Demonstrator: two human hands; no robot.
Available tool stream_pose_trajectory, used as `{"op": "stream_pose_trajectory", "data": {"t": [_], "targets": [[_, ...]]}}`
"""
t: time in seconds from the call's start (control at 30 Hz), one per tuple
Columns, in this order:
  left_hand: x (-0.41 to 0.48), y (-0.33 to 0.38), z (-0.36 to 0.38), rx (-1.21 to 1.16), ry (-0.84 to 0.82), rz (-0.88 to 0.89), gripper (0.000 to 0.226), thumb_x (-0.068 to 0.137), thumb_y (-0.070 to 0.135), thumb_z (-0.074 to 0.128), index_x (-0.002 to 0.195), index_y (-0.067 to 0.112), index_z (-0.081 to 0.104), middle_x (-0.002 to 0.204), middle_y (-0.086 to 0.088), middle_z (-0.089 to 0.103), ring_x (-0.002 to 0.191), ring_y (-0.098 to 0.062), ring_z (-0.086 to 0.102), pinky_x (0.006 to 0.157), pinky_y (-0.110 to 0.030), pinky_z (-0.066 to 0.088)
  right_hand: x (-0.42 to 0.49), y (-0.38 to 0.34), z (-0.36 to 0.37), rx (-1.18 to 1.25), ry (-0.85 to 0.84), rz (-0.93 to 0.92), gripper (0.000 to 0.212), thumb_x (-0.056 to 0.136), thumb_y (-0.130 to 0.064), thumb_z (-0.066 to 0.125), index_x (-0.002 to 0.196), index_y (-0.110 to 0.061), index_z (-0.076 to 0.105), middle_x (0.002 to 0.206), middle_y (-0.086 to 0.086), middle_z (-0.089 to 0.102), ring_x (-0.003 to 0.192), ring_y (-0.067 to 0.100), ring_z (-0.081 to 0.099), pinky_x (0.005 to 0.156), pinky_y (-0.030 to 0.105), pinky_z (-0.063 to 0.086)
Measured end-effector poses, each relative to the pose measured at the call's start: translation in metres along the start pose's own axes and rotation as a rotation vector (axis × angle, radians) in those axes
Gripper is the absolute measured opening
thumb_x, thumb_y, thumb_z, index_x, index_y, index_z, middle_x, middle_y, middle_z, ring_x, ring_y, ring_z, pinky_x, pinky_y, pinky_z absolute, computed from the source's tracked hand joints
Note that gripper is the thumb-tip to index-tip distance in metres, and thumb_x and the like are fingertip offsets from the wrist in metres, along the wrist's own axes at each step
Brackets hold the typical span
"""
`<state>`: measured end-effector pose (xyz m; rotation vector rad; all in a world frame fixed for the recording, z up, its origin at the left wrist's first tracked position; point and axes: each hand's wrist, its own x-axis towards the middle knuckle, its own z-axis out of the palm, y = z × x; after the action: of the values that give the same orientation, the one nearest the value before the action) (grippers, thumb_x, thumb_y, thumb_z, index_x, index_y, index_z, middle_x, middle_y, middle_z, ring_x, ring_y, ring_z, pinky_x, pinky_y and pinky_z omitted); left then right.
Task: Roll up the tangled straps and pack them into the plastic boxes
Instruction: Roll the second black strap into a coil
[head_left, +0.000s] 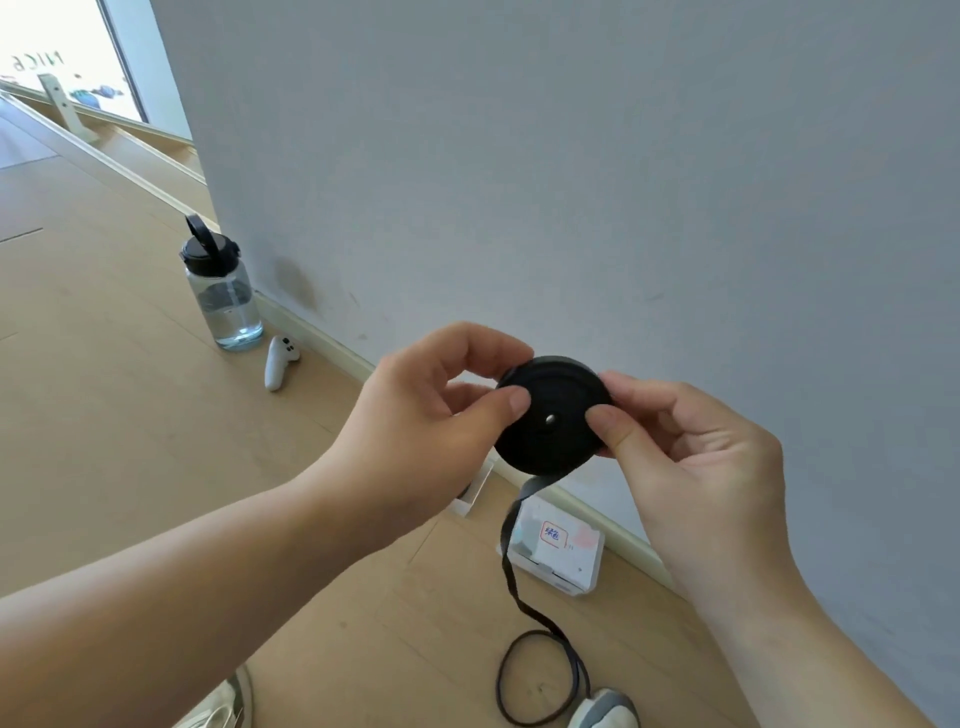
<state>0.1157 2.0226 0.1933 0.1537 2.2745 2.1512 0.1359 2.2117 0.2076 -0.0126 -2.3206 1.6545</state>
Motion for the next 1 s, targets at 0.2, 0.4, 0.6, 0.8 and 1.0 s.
{"op": "stream_pose_trajectory", "data": {"t": [0.2, 0.4, 0.6, 0.8, 1.0], "targets": [[-0.0018, -0.0046, 0.0038, 0.338, -0.092, 0.202, 0.027, 0.091, 0.014, 0.075, 0.113, 0.028, 0.065, 0.110, 0.018, 0.071, 0.100, -0.002, 0.069, 0.086, -0.018, 0.057, 0.0004, -0.0016, -0.0011, -0.184, -0.082, -0.198, 0.034, 0.089, 0.007, 0.072, 0.090, -0.025, 0.080, 0.085, -0.012, 0.077, 0.088, 0.008, 0.073, 0.076, 0.011, 0.053], [-0.0016, -0.0014, 0.0018, 0.271, -0.026, 0.145, 0.030, 0.087, 0.008, 0.079, 0.104, 0.032, 0.077, 0.088, 0.018, 0.078, 0.083, -0.001, 0.074, 0.080, -0.016, 0.058, -0.0034, -0.0032, 0.0013, -0.081, -0.055, -0.082, 0.030, 0.083, 0.000, 0.081, 0.089, -0.030, 0.081, 0.083, -0.014, 0.079, 0.082, 0.003, 0.075, 0.075, 0.010, 0.055], [-0.0007, 0.0032, 0.0046, -0.157, 0.024, -0.109, 0.022, 0.087, 0.005, 0.080, 0.099, 0.024, 0.077, 0.089, -0.002, 0.081, 0.089, -0.029, 0.077, 0.094, -0.059, 0.057, -0.0020, -0.0050, -0.0015, 0.069, 0.029, 0.010, 0.020, 0.082, -0.006, 0.083, 0.090, -0.024, 0.081, 0.084, -0.006, 0.081, 0.084, 0.014, 0.078, 0.077, 0.022, 0.061], [0.0027, -0.0016, 0.0015, -0.157, -0.108, -0.158, 0.016, 0.089, 0.006, 0.077, 0.101, 0.016, 0.076, 0.097, -0.003, 0.081, 0.098, -0.026, 0.077, 0.101, -0.048, 0.057, 0.0020, 0.0014, -0.0030, -0.047, 0.023, 0.005, 0.029, 0.086, -0.002, 0.079, 0.079, -0.030, 0.079, 0.080, -0.007, 0.079, 0.079, 0.012, 0.075, 0.073, 0.021, 0.059], [0.0015, -0.0041, 0.0041, 0.001, -0.105, -0.116, 0.023, 0.094, 0.002, 0.070, 0.103, 0.023, 0.074, 0.092, 0.008, 0.080, 0.090, -0.019, 0.076, 0.083, -0.039, 0.061, -0.0006, 0.0025, -0.0072, -0.050, -0.018, 0.016, 0.027, 0.085, 0.000, 0.079, 0.079, -0.026, 0.078, 0.077, -0.006, 0.078, 0.072, 0.013, 0.073, 0.068, 0.016, 0.056]]}}
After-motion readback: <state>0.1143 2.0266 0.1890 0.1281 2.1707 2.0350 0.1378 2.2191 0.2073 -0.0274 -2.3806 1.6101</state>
